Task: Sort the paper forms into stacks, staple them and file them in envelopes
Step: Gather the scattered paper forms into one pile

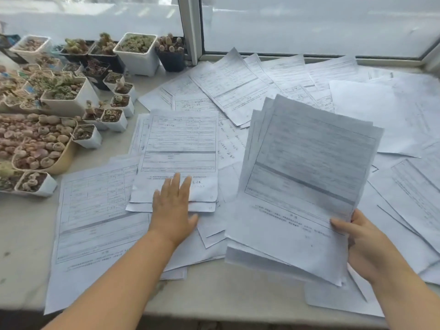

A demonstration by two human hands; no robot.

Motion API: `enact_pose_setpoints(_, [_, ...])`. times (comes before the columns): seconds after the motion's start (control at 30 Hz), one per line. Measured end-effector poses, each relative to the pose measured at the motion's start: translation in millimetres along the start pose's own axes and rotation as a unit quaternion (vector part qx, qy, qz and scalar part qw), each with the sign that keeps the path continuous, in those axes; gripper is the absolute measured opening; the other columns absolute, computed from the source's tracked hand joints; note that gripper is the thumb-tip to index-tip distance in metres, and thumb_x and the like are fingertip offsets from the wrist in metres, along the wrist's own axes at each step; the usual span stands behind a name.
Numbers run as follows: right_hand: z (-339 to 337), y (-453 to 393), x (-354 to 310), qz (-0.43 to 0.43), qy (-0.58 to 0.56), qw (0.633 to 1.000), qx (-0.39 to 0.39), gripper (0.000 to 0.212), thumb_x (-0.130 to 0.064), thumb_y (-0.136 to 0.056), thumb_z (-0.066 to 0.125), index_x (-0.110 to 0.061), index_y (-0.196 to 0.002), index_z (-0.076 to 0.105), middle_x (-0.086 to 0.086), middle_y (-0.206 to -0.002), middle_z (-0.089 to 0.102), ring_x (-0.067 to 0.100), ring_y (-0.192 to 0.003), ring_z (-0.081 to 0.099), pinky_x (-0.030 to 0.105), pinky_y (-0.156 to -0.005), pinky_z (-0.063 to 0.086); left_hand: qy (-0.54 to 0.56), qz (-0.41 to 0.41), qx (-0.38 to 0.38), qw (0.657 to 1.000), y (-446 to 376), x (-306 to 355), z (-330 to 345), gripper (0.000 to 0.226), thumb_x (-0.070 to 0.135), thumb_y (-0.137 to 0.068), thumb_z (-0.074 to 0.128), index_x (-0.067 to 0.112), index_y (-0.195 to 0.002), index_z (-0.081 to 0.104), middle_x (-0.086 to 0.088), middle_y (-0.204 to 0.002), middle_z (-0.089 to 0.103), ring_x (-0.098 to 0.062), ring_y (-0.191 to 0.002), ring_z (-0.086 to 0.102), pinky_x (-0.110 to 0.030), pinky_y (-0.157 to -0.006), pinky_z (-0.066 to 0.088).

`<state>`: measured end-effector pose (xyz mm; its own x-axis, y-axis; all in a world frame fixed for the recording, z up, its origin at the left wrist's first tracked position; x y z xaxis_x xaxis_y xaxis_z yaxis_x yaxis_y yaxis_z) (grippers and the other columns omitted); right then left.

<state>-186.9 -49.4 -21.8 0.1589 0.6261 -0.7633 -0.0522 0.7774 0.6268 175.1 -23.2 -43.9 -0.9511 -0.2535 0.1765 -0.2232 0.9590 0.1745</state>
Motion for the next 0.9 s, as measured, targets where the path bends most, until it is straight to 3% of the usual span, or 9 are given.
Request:
enact_pose_setpoints(0.17, [11.2,-26.1,14.4,0.024,0.127,0.991,0.046,0.037,0.015,-0.089,0.046,-0.006,-0.117,0.059,0.018,-0.109,0.070,0.034,-0.090,0.069,0.041,-0.073,0.058,-0.016,0.013,-0.040,0.999,-19.3,-13.0,7.8,0.065,0.030,-0.097,0.044,0.022,-0.154,0.013,-0.005,-0.161,0.014,-0.024,-0.145,0.017,-0.036,-0.114,0.023])
enact_pose_setpoints(0.3, [41.4,-37.9,21.7,0.040,0.176,0.983,0.023,0.034,0.016,-0.088,0.045,-0.009,-0.106,0.060,0.015,-0.104,0.071,0.033,-0.090,0.068,0.042,-0.074,0.055,0.238,-0.036,0.092,0.966,-17.3,-35.8,-25.0,0.048,0.006,-0.095,0.047,0.021,-0.141,0.048,-0.002,-0.142,0.051,-0.023,-0.131,0.047,-0.025,-0.103,0.034])
enact_pose_setpoints(0.4, [69.5,-42.4,24.2,0.042,0.173,0.984,0.000,0.044,0.018,-0.087,0.041,-0.012,-0.112,0.061,0.012,-0.102,0.073,0.031,-0.091,0.071,0.041,-0.075,0.056,0.215,0.114,0.174,0.954,-0.9,6.2,-54.5,0.051,0.007,-0.084,0.045,0.015,-0.134,0.054,-0.007,-0.129,0.063,-0.025,-0.113,0.062,-0.032,-0.087,0.052])
enact_pose_setpoints(0.47, [81.0,-48.2,28.8,0.044,0.152,0.987,0.001,0.044,0.013,-0.089,0.041,-0.011,-0.120,0.060,0.011,-0.105,0.073,0.031,-0.094,0.070,0.041,-0.078,0.056,0.152,0.211,0.128,0.957,18.9,51.3,-41.1,0.057,0.014,-0.077,0.042,0.016,-0.133,0.049,-0.008,-0.128,0.063,-0.025,-0.102,0.066,-0.031,-0.062,0.058])
enact_pose_setpoints(0.57, [91.5,-49.5,37.0,0.078,0.048,0.996,-0.001,0.037,-0.036,-0.102,0.042,-0.015,-0.123,0.064,0.010,-0.109,0.073,0.030,-0.100,0.069,0.047,-0.090,0.052,0.074,0.288,0.014,0.955,51.2,107.8,8.7,0.079,0.023,-0.052,0.071,0.017,-0.127,0.046,-0.005,-0.126,0.064,-0.020,-0.092,0.067,-0.020,-0.046,0.048])
enact_pose_setpoints(0.63, [98.4,-47.2,41.5,0.107,0.004,0.994,-0.024,0.045,-0.046,-0.100,0.041,-0.015,-0.124,0.064,0.014,-0.114,0.071,0.033,-0.105,0.068,0.047,-0.090,0.053,0.015,0.301,-0.060,0.952,64.9,128.7,39.0,0.101,0.034,-0.030,0.082,0.019,-0.123,0.046,-0.003,-0.122,0.066,-0.017,-0.089,0.067,-0.017,-0.047,0.046])
enact_pose_setpoints(0.73, [94.3,-45.3,44.7,0.093,0.053,0.994,0.003,0.028,-0.002,-0.097,0.047,-0.004,-0.120,0.061,0.017,-0.097,0.074,0.032,-0.082,0.073,0.039,-0.065,0.060,0.043,0.293,-0.089,0.951,73.1,132.1,48.0,0.083,0.068,-0.052,0.069,0.027,-0.122,0.052,0.002,-0.125,0.064,-0.013,-0.098,0.066,-0.020,-0.065,0.054])
enact_pose_setpoints(0.8, [86.6,-44.6,45.4,0.089,0.096,0.991,0.021,0.029,0.004,-0.095,0.049,-0.003,-0.120,0.062,0.018,-0.099,0.074,0.035,-0.085,0.072,0.042,-0.069,0.058,0.081,0.233,-0.064,0.967,73.2,102.5,35.7,0.075,0.075,-0.072,0.044,0.027,-0.130,0.050,0.002,-0.135,0.057,-0.013,-0.117,0.057,-0.025,-0.092,0.050])
enact_pose_setpoints(0.9, [85.9,-36.9,38.9,0.080,0.121,0.989,0.001,0.022,0.000,-0.096,0.052,-0.011,-0.109,0.065,0.013,-0.098,0.075,0.032,-0.086,0.072,0.040,-0.069,0.057,0.128,0.135,0.052,0.981,88.5,25.4,7.5,0.085,0.067,-0.078,0.046,0.017,-0.146,0.035,-0.005,-0.154,0.033,-0.020,-0.140,0.030,-0.036,-0.112,0.019])
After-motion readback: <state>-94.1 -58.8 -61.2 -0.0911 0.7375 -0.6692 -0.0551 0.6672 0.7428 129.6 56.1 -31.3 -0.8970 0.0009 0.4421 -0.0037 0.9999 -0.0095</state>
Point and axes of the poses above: each hand's wrist, its own y-axis away from the middle knuckle, its own z-axis out of the palm, x = y × z, the point moved 9 cm from there along -y, towards the middle knuckle
